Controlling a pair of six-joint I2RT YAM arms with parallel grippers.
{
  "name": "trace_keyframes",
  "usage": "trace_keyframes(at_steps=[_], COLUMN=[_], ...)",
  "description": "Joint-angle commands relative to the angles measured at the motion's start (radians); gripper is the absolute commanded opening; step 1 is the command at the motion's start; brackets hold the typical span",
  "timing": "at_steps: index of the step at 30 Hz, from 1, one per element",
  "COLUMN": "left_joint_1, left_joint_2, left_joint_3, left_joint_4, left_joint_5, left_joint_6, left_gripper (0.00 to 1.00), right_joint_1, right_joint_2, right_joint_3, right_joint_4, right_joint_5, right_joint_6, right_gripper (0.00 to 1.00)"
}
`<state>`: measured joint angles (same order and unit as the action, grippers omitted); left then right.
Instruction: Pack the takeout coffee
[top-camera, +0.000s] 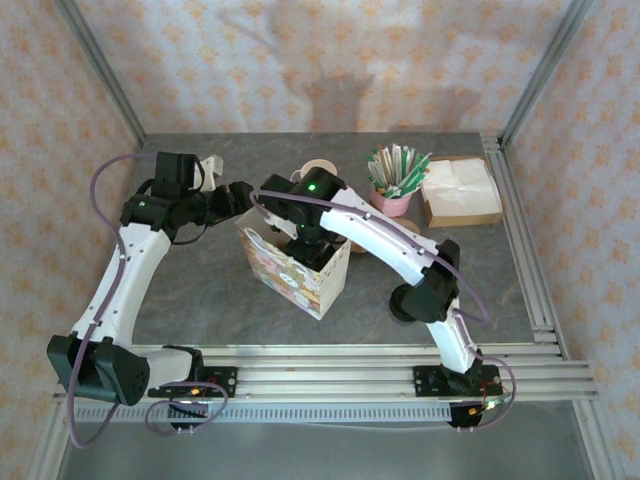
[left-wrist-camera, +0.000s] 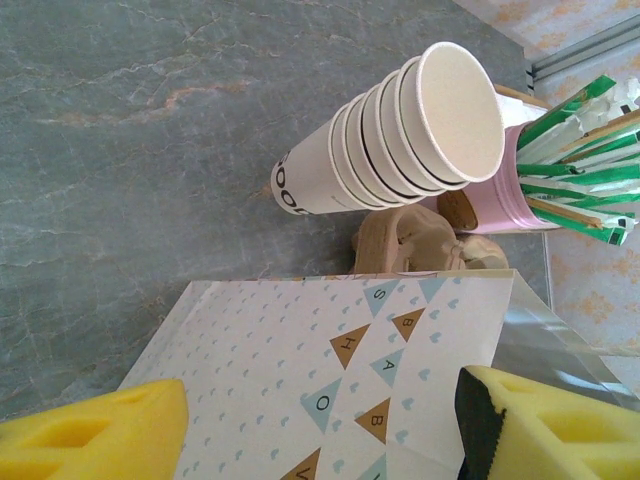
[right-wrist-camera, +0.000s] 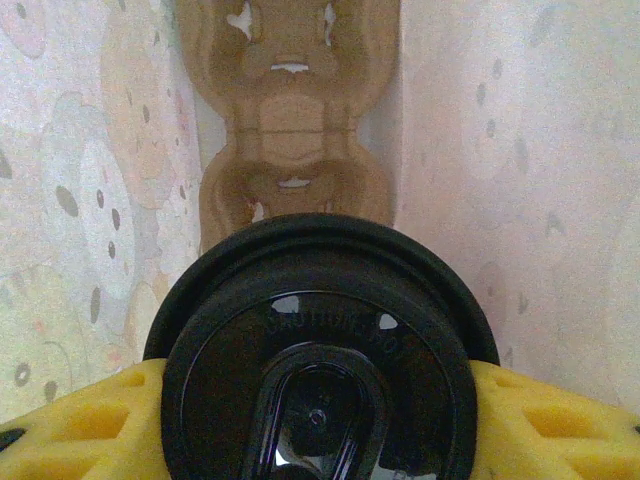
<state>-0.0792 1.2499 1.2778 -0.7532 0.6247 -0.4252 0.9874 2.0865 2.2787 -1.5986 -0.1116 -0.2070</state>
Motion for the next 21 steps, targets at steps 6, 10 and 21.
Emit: trace_keyframes(at_steps=[6, 10, 21], left_joint_1=[-0.011, -0.014, -0.020], left_joint_2=[-0.029, -0.029, -0.037], left_joint_3=[0.026, 0.024, 0.033], left_joint_4=[-0.018, -0.017, -0.019], left_joint_5=[0.024, 0.026, 0.052], left_joint_6=[0.006, 0.005, 0.028], left_gripper=[0.73, 0.73, 0.74], right_joint_1=[0.001, 0.001, 0.000], right_joint_2=[0.014, 0.015, -0.016], right_joint_3=[-0.038, -0.048, -0.150], right_joint_4=[0.010, 0.021, 0.085], right_joint_5=[-0.018, -0.022, -0.033], right_joint_6=[-0.006, -0.005, 0.000], right_gripper=[0.43, 0.41, 0.40])
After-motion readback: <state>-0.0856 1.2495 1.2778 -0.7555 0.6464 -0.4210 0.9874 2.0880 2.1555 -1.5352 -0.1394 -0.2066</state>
